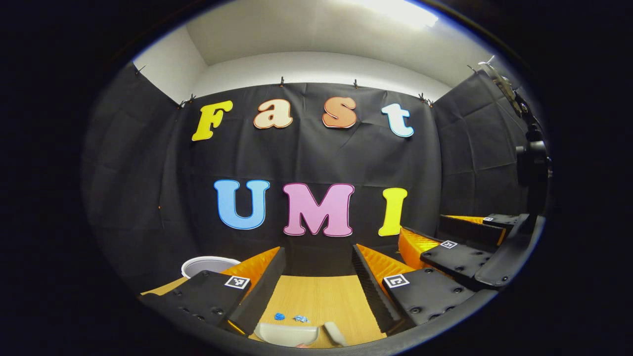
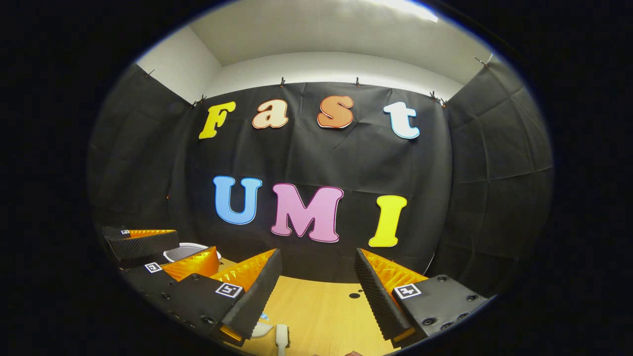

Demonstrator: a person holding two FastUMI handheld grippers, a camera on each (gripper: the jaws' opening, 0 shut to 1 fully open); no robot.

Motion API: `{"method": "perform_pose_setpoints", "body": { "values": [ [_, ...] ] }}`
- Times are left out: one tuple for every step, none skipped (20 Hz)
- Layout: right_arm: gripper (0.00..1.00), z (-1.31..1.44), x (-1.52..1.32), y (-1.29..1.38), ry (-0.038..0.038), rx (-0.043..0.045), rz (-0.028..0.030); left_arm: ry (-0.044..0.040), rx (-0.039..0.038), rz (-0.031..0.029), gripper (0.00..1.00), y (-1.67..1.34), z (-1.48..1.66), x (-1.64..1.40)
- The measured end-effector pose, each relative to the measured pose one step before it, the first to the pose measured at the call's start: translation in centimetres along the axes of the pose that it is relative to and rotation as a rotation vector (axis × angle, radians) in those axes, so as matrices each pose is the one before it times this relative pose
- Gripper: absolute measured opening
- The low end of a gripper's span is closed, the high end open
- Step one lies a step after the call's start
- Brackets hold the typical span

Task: Pick up the small broom and dustpan from the desktop, sweep the trash into the dustpan with the broom, and then empty the trash into the garbage bin.

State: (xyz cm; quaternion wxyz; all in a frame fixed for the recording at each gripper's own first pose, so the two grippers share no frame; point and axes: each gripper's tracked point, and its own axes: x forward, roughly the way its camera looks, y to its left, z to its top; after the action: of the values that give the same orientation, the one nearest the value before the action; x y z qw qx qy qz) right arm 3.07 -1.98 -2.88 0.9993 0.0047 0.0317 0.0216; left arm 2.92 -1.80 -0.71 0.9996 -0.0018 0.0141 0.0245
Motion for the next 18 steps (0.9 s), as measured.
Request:
{"method": "perform_pose_setpoints", "body": {
  "values": [
    [0.95,-0.083,-0.001,0.029,0.00244,0.00003,0.00144,0.00012,-0.00075,0.00132,0.80,0.043,-0.185,-0.102],
    [0.93,-0.009,-0.158,0.130,0.00039,0.00038,0.00237,-0.00160,-0.00133,0.00142,0.81,0.069,0.095,-0.093],
    [0.93,0.183,0.070,0.099,-0.00173,0.00059,0.00187,-0.00302,0.00055,0.00151,0.81,-0.022,0.043,0.063],
    [0.93,-0.017,-0.038,0.100,-0.00252,0.00062,0.00051,-0.00037,0.00069,0.00307,0.81,0.182,0.088,-0.112],
    [0.93,-0.042,-0.014,0.111,0.00019,0.00099,0.00121,0.00190,-0.00069,0.00120,0.80,0.103,-0.170,-0.022],
    [0.93,-0.123,0.042,0.153,0.00262,0.00229,0.00236,0.00355,-0.00208,0.00060,0.80,0.100,0.016,-0.086],
    [0.93,-0.108,-0.020,0.236,0.00357,0.00420,0.00333,0.00221,-0.00189,0.00181,0.80,0.264,-0.100,-0.013],
    [0.93,-0.171,0.076,0.347,0.00421,0.00422,0.00477,0.00137,-0.00026,0.00097,0.80,0.167,-0.036,0.025],
    [0.93,-0.216,0.051,0.271,0.00611,0.00169,0.00341,0.00398,0.00166,0.00292,0.80,0.227,-0.262,-0.084],
    [0.93,-0.262,-0.110,0.245,0.00568,-0.00064,0.00377,0.00402,0.00374,0.00376,0.80,0.331,-0.104,0.064],
    [0.93,-0.258,0.023,0.296,0.00503,-0.00026,0.00470,0.00043,0.00495,0.00342,0.80,0.242,-0.201,-0.198],
    [0.93,-0.309,0.080,0.397,0.00631,0.00156,0.00550,-0.00054,0.00773,0.00086,0.80,0.277,-0.169,-0.171],
    [0.93,-0.367,-0.154,0.471,0.00528,0.00114,0.00914,0.00035,0.01116,-0.00049,0.81,0.335,-0.246,-0.226],
    [0.95,-0.151,-0.061,0.304,-0.00073,0.00019,0.00564,-0.00036,0.01284,-0.00181,0.81,0.334,-0.443,-0.425],
    [0.95,-0.246,-0.152,0.134,-0.00124,0.00076,0.00218,0.00053,0.00681,0.00311,0.81,0.471,-0.498,-0.389],
    [0.95,0.040,-0.306,0.257,-0.01434,0.00965,0.00375,0.00039,-0.00579,0.00012,0.81,0.421,-0.481,-0.444],
    [0.95,-0.054,-0.263,0.253,-0.01018,0.00957,0.00570,0.00339,-0.01829,-0.00504,0.81,0.339,-0.745,-0.500],
    [0.95,-0.506,-0.141,0.273,0.00043,0.00266,0.00458,0.00066,-0.02281,-0.01528,0.81,0.162,-0.501,-0.521]
  ]
}}
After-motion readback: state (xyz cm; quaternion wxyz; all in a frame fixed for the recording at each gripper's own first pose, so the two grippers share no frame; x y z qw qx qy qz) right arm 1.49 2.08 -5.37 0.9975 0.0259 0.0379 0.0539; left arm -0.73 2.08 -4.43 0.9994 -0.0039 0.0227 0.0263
